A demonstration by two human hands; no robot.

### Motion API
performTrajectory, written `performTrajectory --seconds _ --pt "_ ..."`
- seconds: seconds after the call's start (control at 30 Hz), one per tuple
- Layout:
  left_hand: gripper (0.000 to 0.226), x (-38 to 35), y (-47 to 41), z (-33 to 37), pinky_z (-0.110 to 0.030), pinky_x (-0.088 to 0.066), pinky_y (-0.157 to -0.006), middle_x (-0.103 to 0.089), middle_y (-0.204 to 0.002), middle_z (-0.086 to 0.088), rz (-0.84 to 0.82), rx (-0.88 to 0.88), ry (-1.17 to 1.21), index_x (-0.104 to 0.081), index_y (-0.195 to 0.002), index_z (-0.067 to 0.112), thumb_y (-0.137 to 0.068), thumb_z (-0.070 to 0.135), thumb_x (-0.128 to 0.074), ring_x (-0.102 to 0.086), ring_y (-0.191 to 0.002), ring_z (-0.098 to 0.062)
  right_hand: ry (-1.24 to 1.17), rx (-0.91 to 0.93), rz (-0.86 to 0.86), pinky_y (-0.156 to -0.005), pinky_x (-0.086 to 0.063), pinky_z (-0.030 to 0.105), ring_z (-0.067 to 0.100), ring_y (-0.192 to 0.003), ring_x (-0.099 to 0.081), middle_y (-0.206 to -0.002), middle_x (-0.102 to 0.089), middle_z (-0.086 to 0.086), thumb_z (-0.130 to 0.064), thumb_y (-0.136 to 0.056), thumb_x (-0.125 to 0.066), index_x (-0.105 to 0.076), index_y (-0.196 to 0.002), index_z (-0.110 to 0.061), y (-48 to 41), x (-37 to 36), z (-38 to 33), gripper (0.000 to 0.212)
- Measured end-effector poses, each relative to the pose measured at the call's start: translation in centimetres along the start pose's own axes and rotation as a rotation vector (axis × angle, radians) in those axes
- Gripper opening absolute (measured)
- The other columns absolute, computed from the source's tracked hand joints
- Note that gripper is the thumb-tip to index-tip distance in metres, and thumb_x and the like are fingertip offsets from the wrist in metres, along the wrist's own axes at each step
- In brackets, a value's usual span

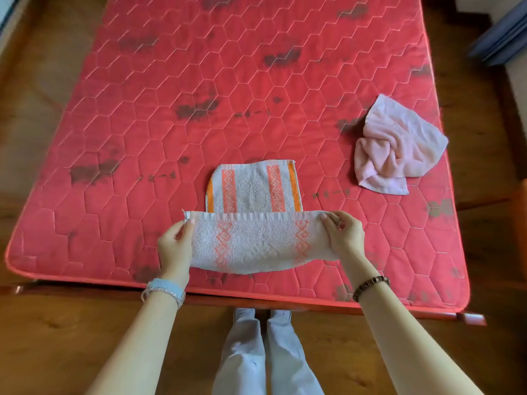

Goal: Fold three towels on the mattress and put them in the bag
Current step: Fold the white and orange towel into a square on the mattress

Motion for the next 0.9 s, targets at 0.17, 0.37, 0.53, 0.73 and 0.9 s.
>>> performTrajectory --seconds 0.17,0.37,0.53,0.73,0.9 --pt "0.028 -1.5 -1.0 -5.5 -0.032 -0.027 -0.060 -0.039 -0.067 -0.001 0.002 0.065 -0.056 -0.065 -0.079 0.008 -0.097 0.030 -0.064 -0.032 -0.065 -0.014 0.050 -0.046 -0.042 -0.060 -0.040 0.025 0.015 -0.075 -0.058 -0.075 -0.064 -0.005 -0.024 -0.089 -0.066 -0.071 -0.091 -0.015 -1.3 -2.8 3.8 0.010" --pt "0.026 -3.4 -3.8 -11.0 -0.031 -0.026 -0.063 -0.030 -0.056 0.000 0.042 0.071 -0.115 -0.063 -0.079 0.007 -0.098 0.024 -0.061 -0.029 -0.057 -0.013 0.106 -0.041 -0.083 -0.064 -0.040 0.026 0.014 -0.076 -0.056 -0.079 -0.062 -0.006 -0.028 -0.089 -0.066 -0.071 -0.092 -0.019 -4.7 -7.6 6.0 0.011" --pt "0.031 -5.5 -6.6 -15.4 -0.038 -0.031 -0.061 -0.038 -0.057 -0.003 0.051 0.103 -0.169 -0.059 -0.072 0.010 -0.098 0.027 -0.060 -0.034 -0.060 -0.026 0.164 -0.018 -0.116 -0.065 -0.045 0.028 0.017 -0.079 -0.059 -0.081 -0.063 -0.007 -0.032 -0.089 -0.064 -0.064 -0.084 -0.033 -8.3 -12.0 8.5 0.005" --pt "0.020 -7.8 -10.0 -17.7 -0.035 -0.046 -0.077 -0.064 -0.076 0.007 0.063 0.098 -0.158 -0.074 -0.093 0.014 -0.093 0.033 -0.066 -0.056 -0.076 -0.014 0.238 -0.036 -0.088 -0.065 -0.051 0.032 0.021 -0.079 -0.062 -0.083 -0.064 -0.006 -0.037 -0.089 -0.062 -0.064 -0.085 -0.030 -12.2 -14.9 10.9 0.008" --pt "0.019 -8.9 -12.0 -17.7 -0.035 -0.052 -0.088 -0.072 -0.091 0.003 0.083 0.074 -0.249 -0.077 -0.101 0.013 -0.092 0.028 -0.069 -0.066 -0.090 -0.018 0.255 -0.008 -0.030 -0.063 -0.045 0.029 0.021 -0.079 -0.059 -0.083 -0.062 -0.006 -0.036 -0.087 -0.065 -0.063 -0.084 -0.028 -14.1 -15.8 11.2 0.009"
Point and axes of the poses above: each hand's wrist, its own y-axis away from the middle knuckle, its own x-axis out of the back of the hand, z = x × y, the point moved 1 cm from there along -y, towards the middle knuckle
